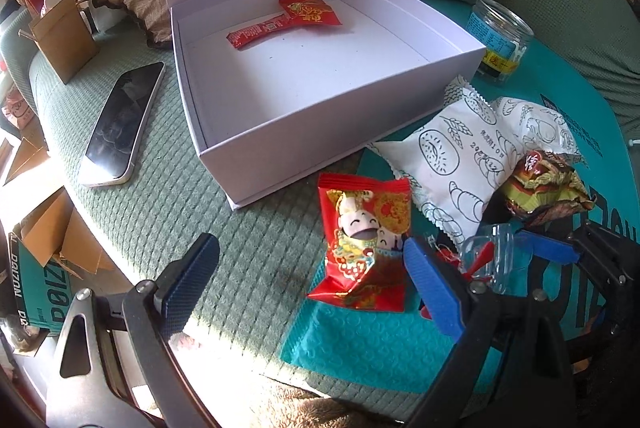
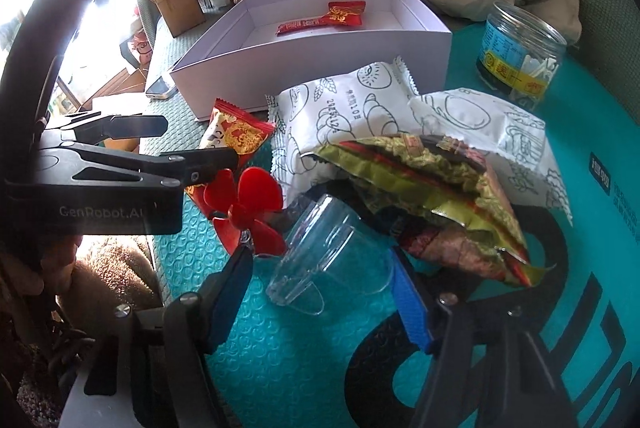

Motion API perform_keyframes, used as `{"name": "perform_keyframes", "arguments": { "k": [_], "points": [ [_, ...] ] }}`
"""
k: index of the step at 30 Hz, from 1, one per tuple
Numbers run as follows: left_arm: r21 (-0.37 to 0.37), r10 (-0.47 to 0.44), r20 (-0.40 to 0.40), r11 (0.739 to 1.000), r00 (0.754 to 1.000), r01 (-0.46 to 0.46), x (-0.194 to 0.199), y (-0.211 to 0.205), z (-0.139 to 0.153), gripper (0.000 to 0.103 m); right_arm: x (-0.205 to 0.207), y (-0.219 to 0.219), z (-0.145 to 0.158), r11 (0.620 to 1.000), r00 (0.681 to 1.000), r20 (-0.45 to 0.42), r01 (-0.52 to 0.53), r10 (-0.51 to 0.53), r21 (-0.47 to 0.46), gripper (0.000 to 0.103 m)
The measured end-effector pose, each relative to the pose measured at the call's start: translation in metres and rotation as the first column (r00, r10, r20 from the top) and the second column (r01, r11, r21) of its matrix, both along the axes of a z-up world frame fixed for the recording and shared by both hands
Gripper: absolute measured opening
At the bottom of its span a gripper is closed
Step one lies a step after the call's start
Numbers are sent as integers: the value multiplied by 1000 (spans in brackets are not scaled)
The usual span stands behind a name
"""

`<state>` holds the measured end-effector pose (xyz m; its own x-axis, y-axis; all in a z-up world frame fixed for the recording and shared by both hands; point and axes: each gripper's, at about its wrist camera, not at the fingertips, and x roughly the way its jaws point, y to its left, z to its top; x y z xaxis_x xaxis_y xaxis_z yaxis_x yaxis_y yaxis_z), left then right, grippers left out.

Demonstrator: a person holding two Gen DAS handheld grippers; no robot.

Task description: Organize objects

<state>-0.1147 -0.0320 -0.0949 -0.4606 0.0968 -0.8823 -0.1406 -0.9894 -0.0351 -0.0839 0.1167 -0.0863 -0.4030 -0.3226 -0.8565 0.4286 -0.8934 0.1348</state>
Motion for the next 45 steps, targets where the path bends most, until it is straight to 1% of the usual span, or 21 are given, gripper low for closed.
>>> {"name": "perform_keyframes", "arguments": {
  "k": [3,5,6,7,8,9,11,13,15,22,28,33,39,41,42,44,45],
  "points": [
    [3,-4,-9,1000,1000,4,-2,1,-1,92,0,1,0,1000,1000,1,-1,1,-3,69],
    [8,-8,-10,1000,1000,8,-2,2,-1,85,2,2,1,1000,1000,-6,-1,1,0,61],
    [9,-10,-8,1000,1000,10,-2,2,-2,78,3,3,2,1000,1000,-15,3,-3,-1,57],
    [12,-13,0,1000,1000,13,-2,3,-4,67,4,4,3,1000,1000,-18,3,-3,0,57],
    [20,-15,22,1000,1000,15,-2,3,-7,60,4,5,3,1000,1000,-17,3,-2,7,57],
    [40,-21,55,999,998,19,-3,3,-12,48,5,6,3,1000,1000,-18,5,-5,7,57],
    [68,-12,48,998,999,8,-1,0,-12,47,7,9,3,1000,1000,-10,15,-15,1,57],
    [66,-16,48,998,999,13,2,1,-12,43,8,11,3,1000,1000,-8,19,-19,-2,57],
    [70,-20,49,997,999,16,6,2,-12,42,11,13,4,1000,1000,-9,20,-20,0,57],
    [74,-9,49,997,999,5,22,1,-7,41,21,29,6,999,999,-10,47,-47,7,56],
    [114,-24,64,993,998,16,35,0,-1,41,33,42,7,998,998,-11,59,-59,23,56],
    [128,-82,84,989,993,71,44,12,0,41,40,46,8,998,999,-6,54,-54,30,56],
    [141,-148,117,981,982,131,56,25,-4,41,51,48,8,999,1000,-13,23,-22,42,56],
    [133,-164,118,980,979,148,60,28,-5,41,52,48,7,999,1000,-5,14,-14,34,59],
    [130,-167,118,980,979,152,61,29,-5,41,51,48,5,1000,1000,3,12,-12,25,63],
    [132,-168,118,980,979,152,60,29,-4,41,49,48,2,1000,1000,28,12,-12,9,66],
    [131,-168,119,980,979,152,61,29,-4,41,50,48,2,1000,1000,26,10,-10,8,68]
  ]
}}
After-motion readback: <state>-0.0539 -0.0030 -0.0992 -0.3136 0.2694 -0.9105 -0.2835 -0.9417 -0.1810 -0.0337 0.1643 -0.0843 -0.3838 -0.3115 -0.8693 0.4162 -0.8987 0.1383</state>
